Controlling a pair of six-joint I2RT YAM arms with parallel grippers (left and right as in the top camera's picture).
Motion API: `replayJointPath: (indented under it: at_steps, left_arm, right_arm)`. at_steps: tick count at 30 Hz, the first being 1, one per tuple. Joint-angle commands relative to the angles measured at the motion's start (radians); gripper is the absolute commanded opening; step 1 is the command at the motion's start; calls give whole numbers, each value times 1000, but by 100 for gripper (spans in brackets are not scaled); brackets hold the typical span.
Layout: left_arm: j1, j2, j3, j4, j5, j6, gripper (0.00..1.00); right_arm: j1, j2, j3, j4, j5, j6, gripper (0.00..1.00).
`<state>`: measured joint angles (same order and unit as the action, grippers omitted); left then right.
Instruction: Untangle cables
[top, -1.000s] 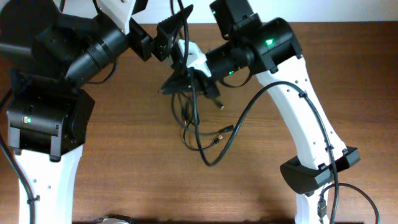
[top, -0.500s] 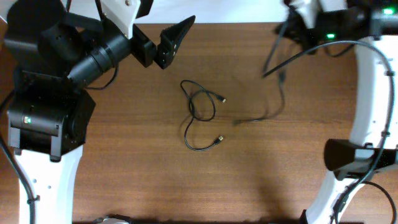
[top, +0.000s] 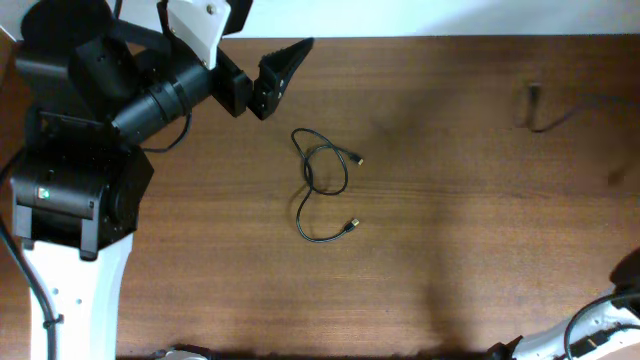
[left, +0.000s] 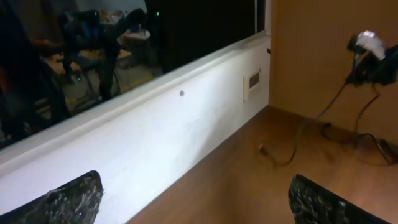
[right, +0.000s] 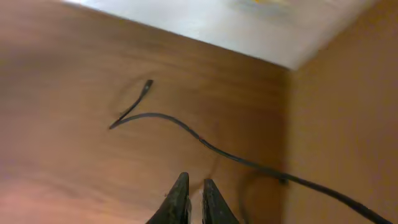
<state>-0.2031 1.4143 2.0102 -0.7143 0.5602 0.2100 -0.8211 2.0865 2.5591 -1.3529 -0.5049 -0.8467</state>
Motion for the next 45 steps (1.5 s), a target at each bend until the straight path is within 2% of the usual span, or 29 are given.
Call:
replayJointPath:
  at_steps: [1, 3, 4, 5, 6, 7, 12, 14, 18, 22, 24, 28, 32, 35, 37, 41, 42, 45]
  left_arm:
    - [3, -12, 21, -25, 0, 4, 96]
    - [3, -12, 21, -33, 0, -7, 95]
    - [3, -12, 21, -33, 1, -14, 95]
    - [3, -12, 21, -35, 11, -14, 95]
    - [3, -12, 21, -39, 24, -14, 96]
    - [3, -12, 21, -49, 37, -14, 96]
    - [3, -13, 21, -73, 53, -14, 96]
    - [3, -13, 21, -81, 54, -14, 96]
    - [3, -13, 21, -88, 54, -14, 96]
    - [3, -13, 21, -106, 53, -13, 96]
    - [3, -13, 21, -110, 53, -13, 96]
    - [3, -13, 21, -110, 53, 8, 97]
    - [3, -13, 21, -118, 51, 32, 97]
    - [3, -13, 21, -140, -12, 32, 97]
    - [3, -13, 21, -158, -76, 32, 97]
    - [3, -13, 21, -164, -86, 50, 97]
    - [3, -13, 21, -164, -86, 50, 97]
    - [3, -13, 21, -164, -86, 50, 97]
  right_arm:
    - [-99, 2, -3, 43, 121, 153, 4]
    - [-145, 3, -3, 48, 121, 171, 4]
    - [-158, 5, -3, 57, 121, 198, 66]
    - [-170, 9, -3, 60, 122, 236, 90]
    - [-175, 12, -3, 60, 137, 270, 97]
    - [-177, 16, -4, 61, 203, 364, 99]
    - [-177, 47, -4, 42, 260, 584, 100]
    - [-174, 66, -9, 8, 405, 674, 94]
    - [-175, 96, -57, -52, 729, 676, 93]
    - [-183, 114, -234, -11, 723, 707, 95]
    - [-181, 143, -336, -6, 632, 707, 100]
    - [-175, 204, -503, -18, 534, 707, 99]
    - [-146, 211, -519, -145, 418, 664, 99]
    - [-129, 211, -513, -208, 319, 599, 99]
    - [-118, 211, -511, -224, -15, 470, 99]
    - [-107, 211, -512, -158, -683, 367, 99]
    - [-101, 211, -511, -139, -732, 348, 99]
    - [-73, 210, -511, -40, -830, 173, 99]
